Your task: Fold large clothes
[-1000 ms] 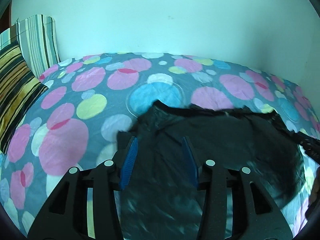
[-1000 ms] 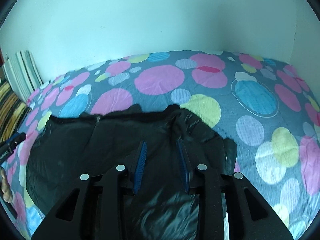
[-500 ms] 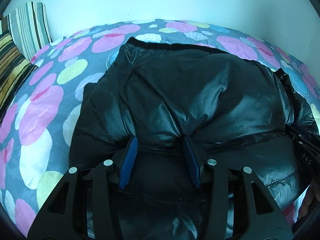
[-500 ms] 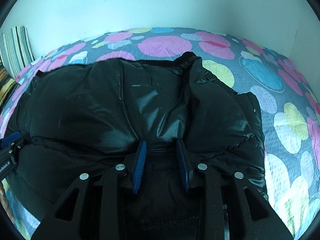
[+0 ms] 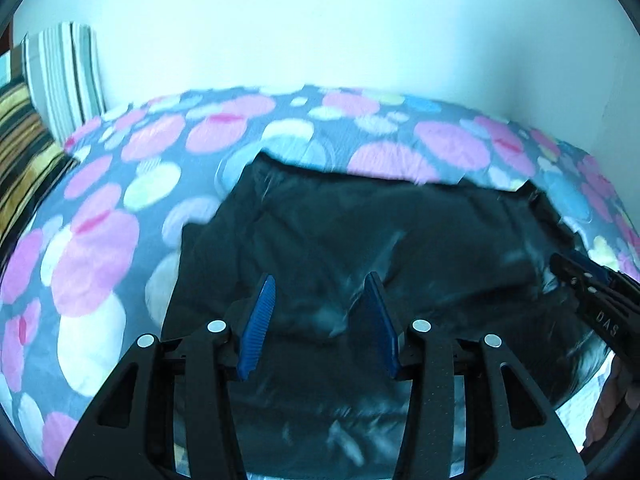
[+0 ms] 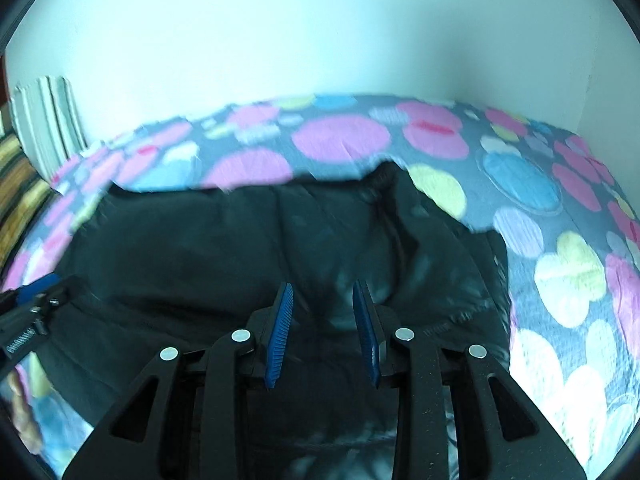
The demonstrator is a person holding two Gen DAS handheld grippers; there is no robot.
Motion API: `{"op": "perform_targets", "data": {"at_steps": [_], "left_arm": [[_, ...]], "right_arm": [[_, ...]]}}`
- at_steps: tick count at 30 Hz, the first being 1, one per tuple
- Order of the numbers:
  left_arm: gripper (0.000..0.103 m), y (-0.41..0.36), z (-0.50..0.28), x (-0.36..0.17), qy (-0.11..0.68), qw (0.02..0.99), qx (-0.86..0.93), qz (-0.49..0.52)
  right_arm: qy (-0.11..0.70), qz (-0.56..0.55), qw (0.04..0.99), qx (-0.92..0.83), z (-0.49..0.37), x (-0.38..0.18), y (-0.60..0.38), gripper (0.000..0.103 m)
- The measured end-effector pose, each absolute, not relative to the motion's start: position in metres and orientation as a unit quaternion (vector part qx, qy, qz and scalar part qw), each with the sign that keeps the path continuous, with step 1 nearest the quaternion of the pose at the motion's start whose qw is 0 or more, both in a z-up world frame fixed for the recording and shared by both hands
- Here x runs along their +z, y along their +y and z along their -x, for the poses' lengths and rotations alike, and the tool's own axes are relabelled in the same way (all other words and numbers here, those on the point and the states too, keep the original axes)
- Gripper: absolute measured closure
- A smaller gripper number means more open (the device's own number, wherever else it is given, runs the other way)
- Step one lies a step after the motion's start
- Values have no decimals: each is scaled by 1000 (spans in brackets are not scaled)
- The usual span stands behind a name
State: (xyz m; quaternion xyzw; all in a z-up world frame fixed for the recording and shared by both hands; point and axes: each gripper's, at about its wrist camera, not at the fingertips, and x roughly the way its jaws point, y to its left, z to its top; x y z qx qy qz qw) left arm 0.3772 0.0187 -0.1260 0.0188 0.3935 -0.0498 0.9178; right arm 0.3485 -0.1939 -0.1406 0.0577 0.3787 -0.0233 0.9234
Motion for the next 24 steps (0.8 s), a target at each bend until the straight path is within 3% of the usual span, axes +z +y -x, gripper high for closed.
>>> {"op": "perform_targets", "data": {"at_steps": [5, 11, 24], "left_arm": [[56, 4, -404, -135, 408, 911, -51, -35], [54, -3, -421, -166, 445, 893, -46, -55], [53, -5, -425, -189, 447, 891, -40, -62]], "right_arm": [[382, -43, 923, 8, -370, -136, -167, 71], [426, -41, 904, 10, -394, -170, -160, 68], [441, -29, 897, -7, -402, -199, -156, 65]]}}
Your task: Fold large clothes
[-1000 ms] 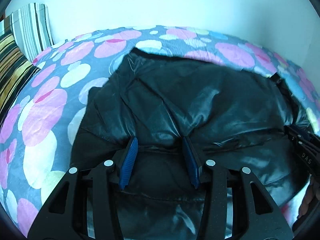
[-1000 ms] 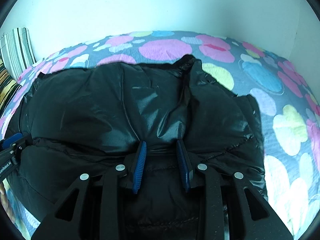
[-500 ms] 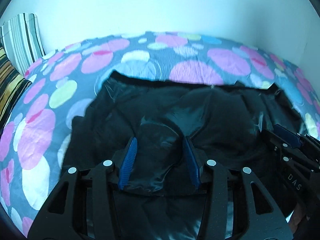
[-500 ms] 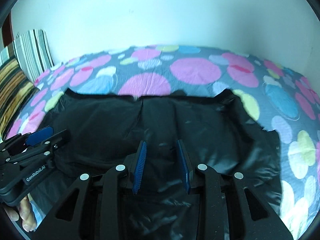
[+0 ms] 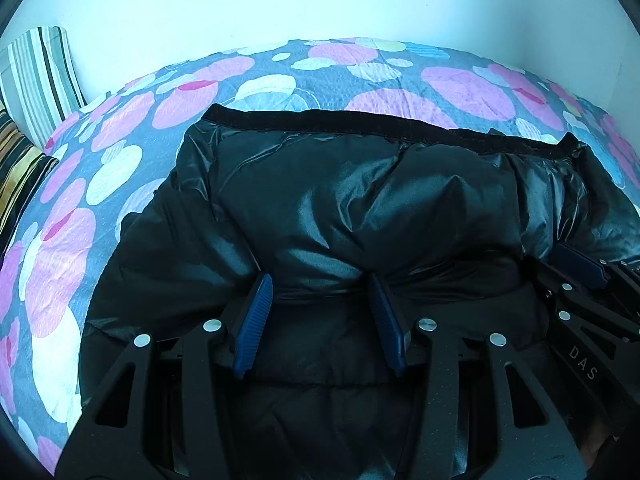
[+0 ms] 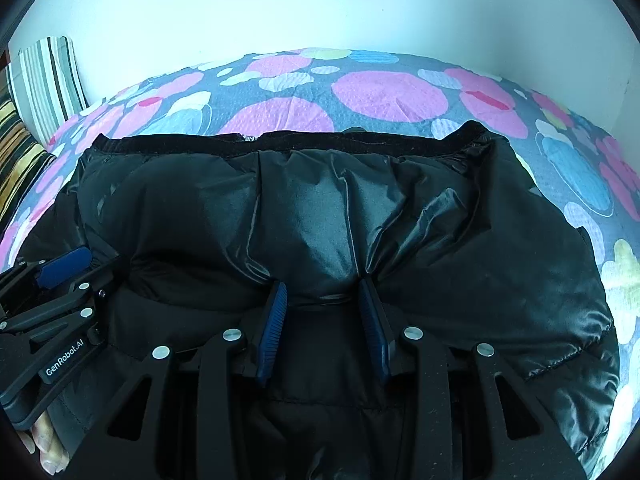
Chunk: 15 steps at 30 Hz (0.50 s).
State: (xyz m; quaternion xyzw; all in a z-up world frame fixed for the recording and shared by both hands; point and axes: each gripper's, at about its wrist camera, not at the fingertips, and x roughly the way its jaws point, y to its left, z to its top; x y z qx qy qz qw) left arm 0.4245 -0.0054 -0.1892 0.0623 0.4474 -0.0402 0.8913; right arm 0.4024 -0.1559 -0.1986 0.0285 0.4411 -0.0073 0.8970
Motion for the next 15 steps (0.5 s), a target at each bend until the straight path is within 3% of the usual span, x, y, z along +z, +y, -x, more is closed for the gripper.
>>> {"op": "perform_targets", "data": {"at_steps": [10, 15], "left_arm": [[53, 4, -406, -163, 434, 898, -50, -54], [41, 27, -376, -145, 412, 909, -41, -45]], "right_arm": [[421, -37, 906, -2, -386, -176, -156, 62], [387, -30, 922, 10, -355, -150, -159, 51]]}}
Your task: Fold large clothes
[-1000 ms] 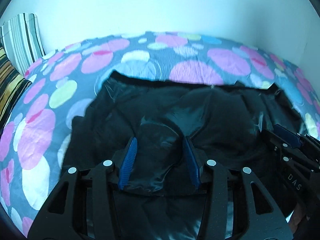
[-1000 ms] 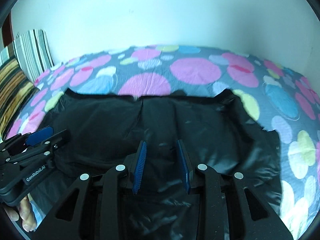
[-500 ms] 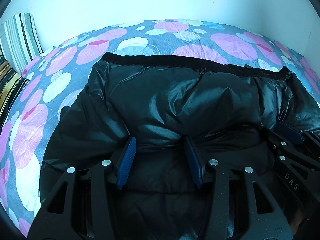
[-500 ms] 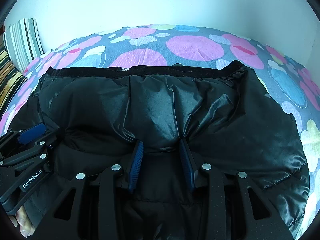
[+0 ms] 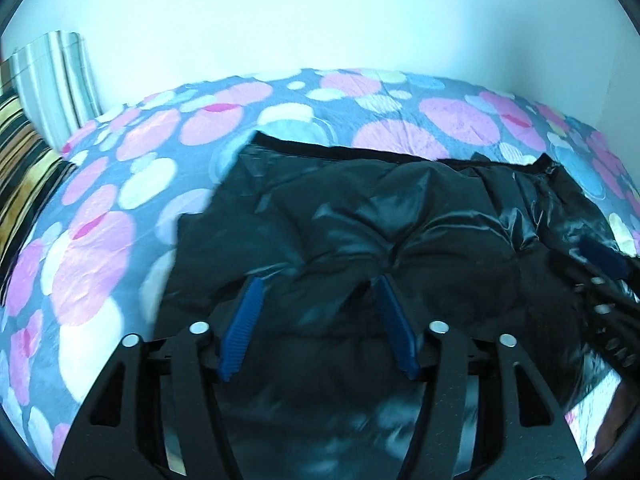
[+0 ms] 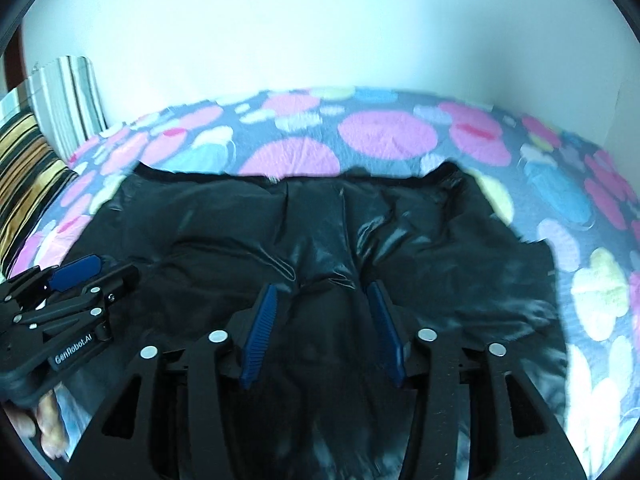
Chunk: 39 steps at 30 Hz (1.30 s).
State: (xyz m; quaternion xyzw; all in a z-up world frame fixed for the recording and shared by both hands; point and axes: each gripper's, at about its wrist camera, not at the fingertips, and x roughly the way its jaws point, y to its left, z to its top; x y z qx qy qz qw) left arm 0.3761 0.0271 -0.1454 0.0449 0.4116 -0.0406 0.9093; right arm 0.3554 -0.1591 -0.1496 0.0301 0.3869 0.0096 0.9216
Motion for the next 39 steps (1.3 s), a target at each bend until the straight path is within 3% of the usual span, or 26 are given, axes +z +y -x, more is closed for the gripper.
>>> {"op": "perform_targets", "data": {"at_steps": [4, 16, 29, 36, 38, 39], "left_arm": [[31, 60, -355, -135, 401, 916, -17, -19], [18, 128, -316, -147, 416, 908, -6, 41], [12, 127, -322, -170, 434, 898, -32, 62], [12, 119, -332, -186, 459, 886, -34, 57], [12, 120, -335, -191, 466, 882, -36, 65], [19, 119, -335, -193, 469, 879, -40, 72]], "right_arm": [[365, -33, 930, 5, -326, -133, -175, 48], [366, -75, 925, -64, -259, -137, -251, 32], [381, -106, 916, -64, -256, -158, -264, 31], [406, -109, 905, -70, -270, -175, -265, 25], [414, -119, 900, -68, -273, -182, -268, 25], [419, -129, 896, -66, -274, -188, -269, 25]]}}
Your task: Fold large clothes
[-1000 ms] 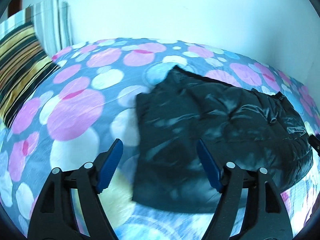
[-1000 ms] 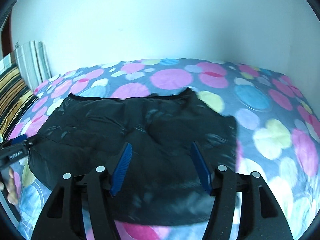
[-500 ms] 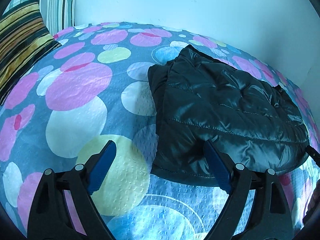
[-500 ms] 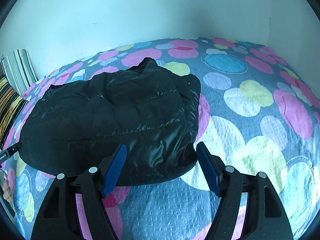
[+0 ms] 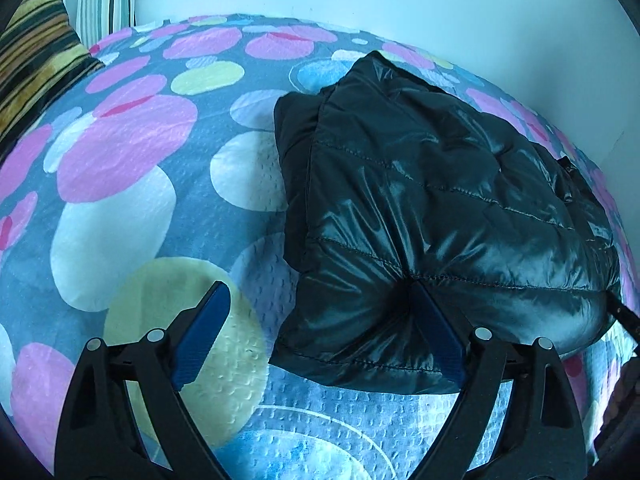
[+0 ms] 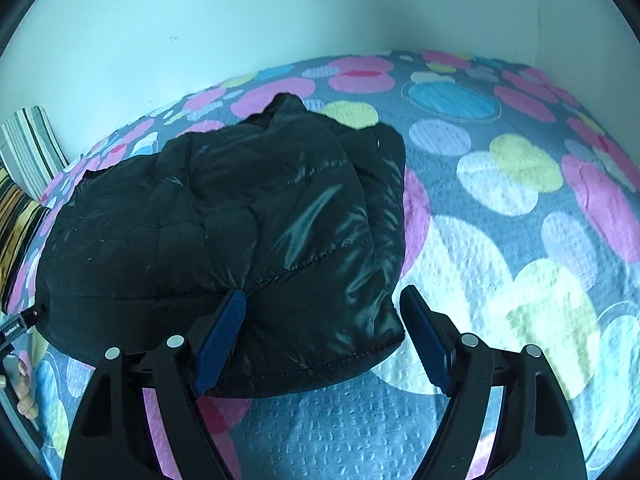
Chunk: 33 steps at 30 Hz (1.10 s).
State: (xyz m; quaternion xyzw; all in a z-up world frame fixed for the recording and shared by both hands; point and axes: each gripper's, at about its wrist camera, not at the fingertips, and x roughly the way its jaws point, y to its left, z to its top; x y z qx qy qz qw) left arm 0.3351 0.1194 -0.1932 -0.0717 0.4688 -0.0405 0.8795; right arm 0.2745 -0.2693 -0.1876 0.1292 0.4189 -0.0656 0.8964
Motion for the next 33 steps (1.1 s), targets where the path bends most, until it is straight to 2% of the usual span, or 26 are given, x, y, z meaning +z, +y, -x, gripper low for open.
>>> {"op": "perform_targets", "data": {"at_steps": [1, 2, 3, 5, 9, 10, 12, 21, 33], "left_arm": [[30, 120, -336, -195, 472, 876, -52, 83], [36, 119, -336, -197, 474, 873, -66, 95], [46, 117, -337, -198, 475, 871, -76, 102], [51, 112, -337, -197, 472, 874, -76, 92], [73, 106, -334, -193, 461, 880, -83, 74], [78, 106, -333, -192, 459, 882, -82, 72], [83, 107, -332, -189, 455, 883, -85, 75], [89, 114, -315, -178, 439, 891, -89, 74], [90, 171, -267, -164, 437, 894, -52, 84]], "right_arm": [[422, -133, 895, -64, -275, -190, -270, 25], [426, -138, 892, -61, -276, -194, -270, 28], [427, -142, 891, -55, -277, -195, -270, 33], [426, -132, 894, -53, -277, -196, -265, 41], [416, -110, 901, -59, -274, -193, -258, 62], [413, -112, 902, -59, -274, -192, -258, 64], [409, -114, 903, -60, -272, -191, -259, 72], [398, -120, 908, -54, -266, -184, -257, 82], [405, -100, 909, 5, -243, -179, -215, 83]]}}
